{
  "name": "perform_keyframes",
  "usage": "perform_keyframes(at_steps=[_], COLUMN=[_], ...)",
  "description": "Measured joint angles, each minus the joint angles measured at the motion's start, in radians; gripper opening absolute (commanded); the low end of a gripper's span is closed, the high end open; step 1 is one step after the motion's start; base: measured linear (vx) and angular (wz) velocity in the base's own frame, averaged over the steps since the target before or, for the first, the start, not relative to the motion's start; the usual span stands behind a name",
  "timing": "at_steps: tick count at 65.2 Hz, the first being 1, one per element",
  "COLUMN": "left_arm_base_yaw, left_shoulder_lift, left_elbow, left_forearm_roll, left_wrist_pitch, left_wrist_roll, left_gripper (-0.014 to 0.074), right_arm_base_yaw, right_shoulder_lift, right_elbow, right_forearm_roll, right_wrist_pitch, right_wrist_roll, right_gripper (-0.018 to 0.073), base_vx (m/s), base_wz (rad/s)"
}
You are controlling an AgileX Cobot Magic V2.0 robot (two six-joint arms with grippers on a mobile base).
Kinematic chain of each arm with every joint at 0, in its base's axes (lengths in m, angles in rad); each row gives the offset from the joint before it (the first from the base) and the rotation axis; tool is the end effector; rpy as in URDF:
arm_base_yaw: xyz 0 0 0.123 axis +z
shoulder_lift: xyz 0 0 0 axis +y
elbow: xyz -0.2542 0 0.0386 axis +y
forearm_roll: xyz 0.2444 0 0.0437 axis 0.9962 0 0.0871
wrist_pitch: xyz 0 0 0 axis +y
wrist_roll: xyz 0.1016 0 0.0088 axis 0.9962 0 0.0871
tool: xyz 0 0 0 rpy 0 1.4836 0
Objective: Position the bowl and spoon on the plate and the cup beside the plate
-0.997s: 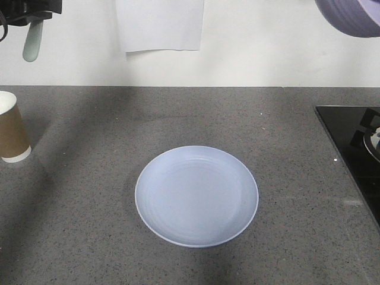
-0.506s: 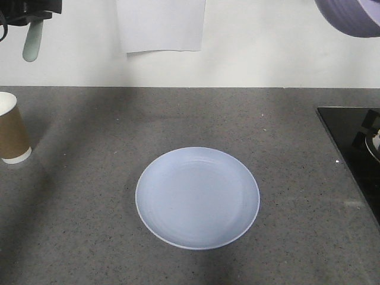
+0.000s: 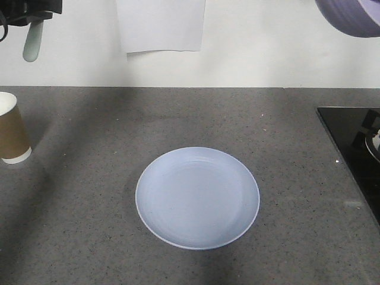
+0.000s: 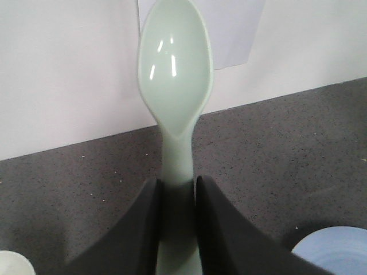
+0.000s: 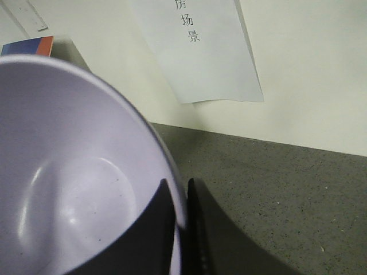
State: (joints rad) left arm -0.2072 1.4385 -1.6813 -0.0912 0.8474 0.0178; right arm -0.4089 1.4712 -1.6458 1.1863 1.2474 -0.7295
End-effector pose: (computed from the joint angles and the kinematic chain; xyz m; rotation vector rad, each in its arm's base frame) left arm 0.3117 -0.0726 0.4310 0.2135 2.0816 -0.2229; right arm 0.2988 -0.0318 0.4386 -0.2651 1.9000 0.8255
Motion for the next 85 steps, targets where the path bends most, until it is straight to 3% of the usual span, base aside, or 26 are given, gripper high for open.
perform_keyframes(at_steps=[85], left_arm_base_yaw=[0.0], left_shoulder_lift=[0.0], left_elbow=[0.0], left_forearm_roll=[0.0], left_wrist_pitch=[0.0], left_wrist_roll=[0.0], left_gripper=[-0.0006], right_arm_base_yaw=[0.0], right_shoulder_lift=[0.0], right_elbow=[0.0], right_forearm_roll=[0.0], right_wrist_pitch=[0.0], right_wrist_roll=[0.0], right_gripper=[-0.0006], base_vx=[0.0], base_wz=[0.01])
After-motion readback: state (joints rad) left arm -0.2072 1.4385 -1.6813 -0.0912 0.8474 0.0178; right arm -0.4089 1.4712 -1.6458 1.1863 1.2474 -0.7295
